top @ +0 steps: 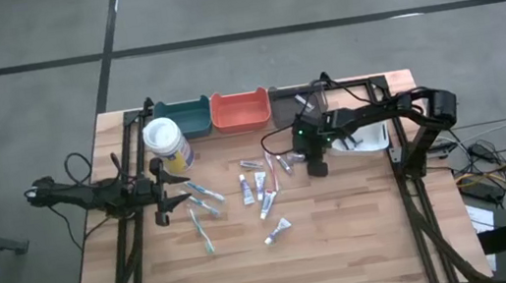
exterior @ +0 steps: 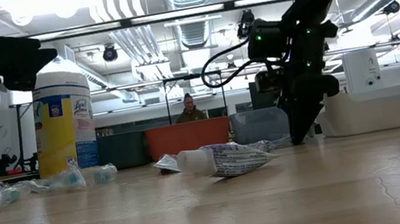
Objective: Pick & Place Travel size toiletries
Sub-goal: Put the right nail cutter into the black bin
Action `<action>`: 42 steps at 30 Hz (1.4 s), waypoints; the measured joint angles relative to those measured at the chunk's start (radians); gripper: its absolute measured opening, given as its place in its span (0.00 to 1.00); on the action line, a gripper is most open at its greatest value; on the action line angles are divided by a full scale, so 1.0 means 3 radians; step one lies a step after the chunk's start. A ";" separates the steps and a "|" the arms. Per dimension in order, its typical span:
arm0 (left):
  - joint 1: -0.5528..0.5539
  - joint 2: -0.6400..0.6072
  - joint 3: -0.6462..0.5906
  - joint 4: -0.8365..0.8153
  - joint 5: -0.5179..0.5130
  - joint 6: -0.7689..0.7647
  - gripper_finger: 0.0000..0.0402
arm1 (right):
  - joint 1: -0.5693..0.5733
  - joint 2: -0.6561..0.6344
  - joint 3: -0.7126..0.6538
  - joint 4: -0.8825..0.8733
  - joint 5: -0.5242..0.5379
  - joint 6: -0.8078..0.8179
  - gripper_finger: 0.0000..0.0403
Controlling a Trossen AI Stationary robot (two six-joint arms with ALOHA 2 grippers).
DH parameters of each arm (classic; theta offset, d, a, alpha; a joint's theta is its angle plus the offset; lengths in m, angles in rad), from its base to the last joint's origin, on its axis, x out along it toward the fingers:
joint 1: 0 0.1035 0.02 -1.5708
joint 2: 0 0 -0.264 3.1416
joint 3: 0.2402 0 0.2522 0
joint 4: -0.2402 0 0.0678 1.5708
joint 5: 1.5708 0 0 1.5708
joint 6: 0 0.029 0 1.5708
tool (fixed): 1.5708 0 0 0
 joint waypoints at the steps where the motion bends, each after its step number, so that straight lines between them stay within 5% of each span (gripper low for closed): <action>1: 0.0000 0.0000 0.0000 0.0000 0.0000 0.0000 0.52 | 0.0005 -0.0015 0.0000 -0.0004 -0.0010 0.0000 0.15; 42: 0.0001 0.0000 0.0000 0.0000 0.0000 0.0000 0.52 | -0.0418 -0.1259 0.0009 -0.0156 -0.0082 0.0034 0.15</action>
